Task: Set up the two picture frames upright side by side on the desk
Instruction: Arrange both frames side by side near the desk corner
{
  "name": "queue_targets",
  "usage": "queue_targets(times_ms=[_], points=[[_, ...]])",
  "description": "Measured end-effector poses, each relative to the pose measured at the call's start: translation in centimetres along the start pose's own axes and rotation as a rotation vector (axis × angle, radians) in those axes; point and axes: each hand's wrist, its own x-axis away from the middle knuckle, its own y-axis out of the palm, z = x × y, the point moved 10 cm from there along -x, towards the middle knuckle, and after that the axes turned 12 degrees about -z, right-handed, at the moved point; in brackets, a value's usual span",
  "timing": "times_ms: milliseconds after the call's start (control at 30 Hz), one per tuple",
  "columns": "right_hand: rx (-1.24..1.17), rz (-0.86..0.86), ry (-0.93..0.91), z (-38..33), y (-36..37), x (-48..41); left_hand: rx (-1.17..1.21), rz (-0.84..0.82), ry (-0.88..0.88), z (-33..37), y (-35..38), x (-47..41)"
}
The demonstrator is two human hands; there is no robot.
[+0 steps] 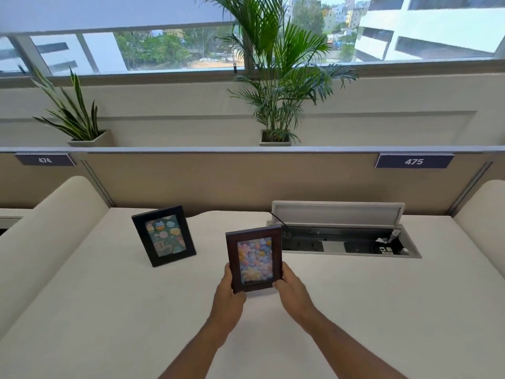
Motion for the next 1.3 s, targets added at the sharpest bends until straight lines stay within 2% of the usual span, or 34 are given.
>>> queue_targets(times_ms=[567, 900, 1100, 1300], points=[[0.082, -0.079, 0.001, -4.9, 4.6, -13.4, 0.116, 0.154, 0.054, -1.4, -10.1, -9.3], [0.116, -0.097, -0.014, -6.1, 5.6, -18.5, 0.087, 0.193, 0.099, -1.4, -12.2, -12.5], [0.113, -0.114, -0.002, -5.2, 6.0, -20.2, 0.033, 0.170, 0.065, -2.9, -12.9, -14.4], [0.124, -0.115, -0.071, -5.4, 5.5, -20.0, 0.008, 0.184, -0.010, -4.2, -12.0, -13.8]])
